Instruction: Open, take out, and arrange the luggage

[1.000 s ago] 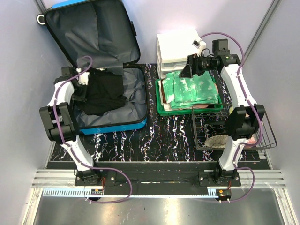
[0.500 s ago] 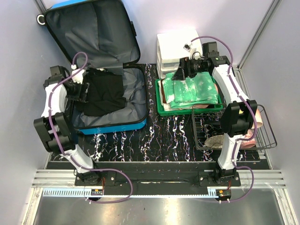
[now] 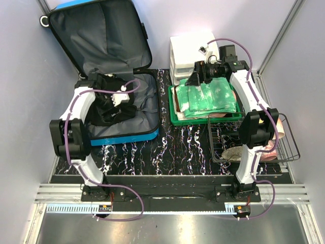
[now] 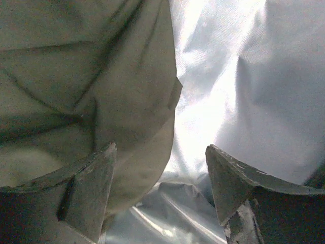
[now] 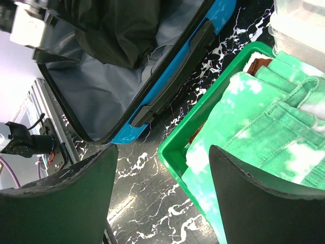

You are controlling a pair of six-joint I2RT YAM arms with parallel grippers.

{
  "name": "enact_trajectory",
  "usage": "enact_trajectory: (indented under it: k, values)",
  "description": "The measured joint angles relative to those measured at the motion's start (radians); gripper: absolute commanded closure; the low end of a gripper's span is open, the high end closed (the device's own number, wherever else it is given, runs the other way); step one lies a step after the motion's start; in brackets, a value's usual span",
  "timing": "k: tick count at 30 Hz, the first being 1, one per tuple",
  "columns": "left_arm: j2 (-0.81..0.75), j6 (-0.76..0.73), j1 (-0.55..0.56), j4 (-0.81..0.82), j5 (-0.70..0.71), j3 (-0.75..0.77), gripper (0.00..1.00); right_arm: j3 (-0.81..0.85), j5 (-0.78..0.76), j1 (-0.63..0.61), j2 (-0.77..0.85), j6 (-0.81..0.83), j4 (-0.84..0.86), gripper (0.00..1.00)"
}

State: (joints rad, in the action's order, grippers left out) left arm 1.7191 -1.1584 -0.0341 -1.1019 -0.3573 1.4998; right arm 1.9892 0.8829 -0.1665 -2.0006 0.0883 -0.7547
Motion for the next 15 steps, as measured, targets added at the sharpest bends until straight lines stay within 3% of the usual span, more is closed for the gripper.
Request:
enact_trajectory:
  k: [5, 9, 13, 14, 15]
  values:
    - [0.159, -0.04, -0.008, 0.007, 0.081, 0.021, 0.22, -0.005, 0.0, -0.001, 0.0, -0.001, 0.005, 0.19]
    - [0.196, -0.074, -0.01, 0.07, 0.154, -0.003, 0.24, -0.021, -0.001, -0.002, 0.0, -0.001, 0.006, 0.19]
    - [0.216, -0.129, -0.012, 0.106, 0.196, -0.01, 0.42, -0.028, -0.001, -0.002, 0.0, 0.0, 0.006, 0.19]
    - [0.222, -0.139, -0.012, 0.109, 0.201, -0.01, 0.54, -0.029, -0.001, -0.002, 0.0, 0.0, 0.006, 0.19]
    - [0.227, -0.153, -0.013, 0.113, 0.206, -0.01, 0.59, -0.029, -0.001, -0.002, 0.0, 0.0, 0.006, 0.19]
